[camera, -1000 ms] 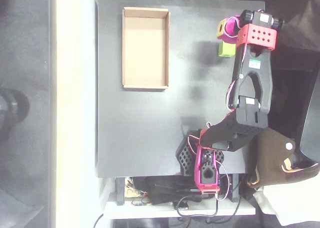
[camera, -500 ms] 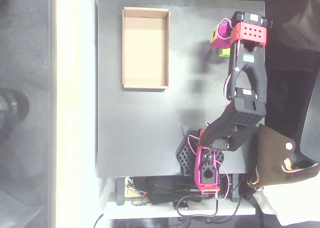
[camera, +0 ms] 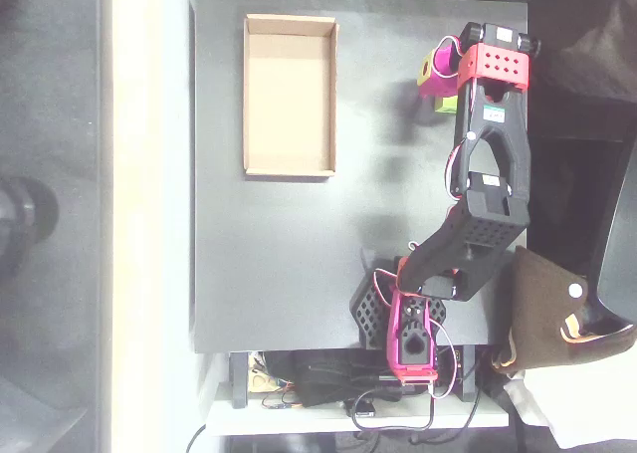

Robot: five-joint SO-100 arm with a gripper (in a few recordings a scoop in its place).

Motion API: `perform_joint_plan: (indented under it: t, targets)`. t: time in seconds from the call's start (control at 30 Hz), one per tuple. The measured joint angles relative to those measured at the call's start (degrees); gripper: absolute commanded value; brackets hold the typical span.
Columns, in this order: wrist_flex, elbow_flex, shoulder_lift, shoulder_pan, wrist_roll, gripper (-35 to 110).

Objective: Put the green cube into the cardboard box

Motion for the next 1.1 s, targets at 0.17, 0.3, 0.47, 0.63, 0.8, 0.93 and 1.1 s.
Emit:
perform_joint_plan:
  t: [0.17,0.3,0.47,0.63,0.8,0.93,1.1]
  targets:
    - [0.0,0.0,0.0,0.0,0.0,39]
    - [0.0,0.0,0.0,0.0,0.0,33]
    - [0.0,-0.1,0.0,0.0,0.0,17]
    - [0.0,-0.3,0.2,0.1,0.2,4]
    - [0.0,-0.3,0.2,0.4,0.2,3]
    - [0.0,-0.3,0.2,0.4,0.2,3]
    - [0.0,-0.3,0.4,0.4,0.2,3]
